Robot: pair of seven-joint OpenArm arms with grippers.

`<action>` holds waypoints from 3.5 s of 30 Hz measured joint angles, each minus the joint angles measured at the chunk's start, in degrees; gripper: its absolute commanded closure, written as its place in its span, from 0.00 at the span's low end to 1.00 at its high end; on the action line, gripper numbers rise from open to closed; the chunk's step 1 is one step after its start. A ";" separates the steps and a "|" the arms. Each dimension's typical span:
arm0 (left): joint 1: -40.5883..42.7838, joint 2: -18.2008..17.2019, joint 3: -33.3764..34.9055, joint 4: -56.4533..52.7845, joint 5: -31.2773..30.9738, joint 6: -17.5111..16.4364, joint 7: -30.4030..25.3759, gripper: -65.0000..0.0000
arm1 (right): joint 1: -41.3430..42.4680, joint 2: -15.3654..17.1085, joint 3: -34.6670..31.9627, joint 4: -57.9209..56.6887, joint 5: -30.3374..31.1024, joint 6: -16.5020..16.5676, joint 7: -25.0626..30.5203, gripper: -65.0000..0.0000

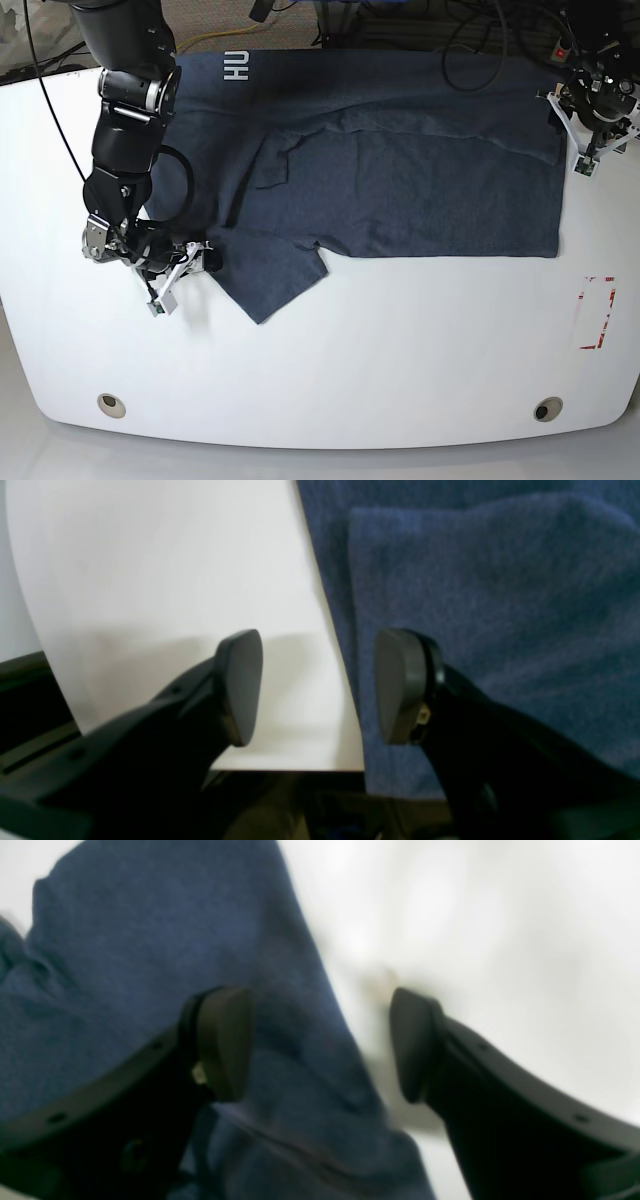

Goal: Fold the T-shirt properly
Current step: 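Move both grippers to the shirt's side edges and grasp them, then fold the side edges over toward the collar with both grippers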

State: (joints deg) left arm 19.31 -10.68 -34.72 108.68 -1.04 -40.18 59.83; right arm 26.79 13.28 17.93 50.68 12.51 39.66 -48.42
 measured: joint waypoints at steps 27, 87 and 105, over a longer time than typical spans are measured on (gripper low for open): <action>-27.12 -1.16 -0.02 -21.68 0.02 13.97 -0.85 0.16 | -0.22 -5.01 0.00 0.00 -5.29 0.28 3.54 0.95; -35.28 0.17 8.28 -27.06 -0.50 9.03 -12.48 1.00 | 0.92 -1.88 -0.02 26.29 -5.27 0.46 -14.36 1.00; -17.55 4.33 8.11 -2.86 -0.46 7.80 -0.85 1.00 | -20.15 -2.01 0.24 57.77 -4.85 0.46 -24.50 1.00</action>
State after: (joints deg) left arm 1.76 -6.35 -26.61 105.82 -1.50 -32.38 58.98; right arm 6.63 11.27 18.17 108.44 7.66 40.12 -72.93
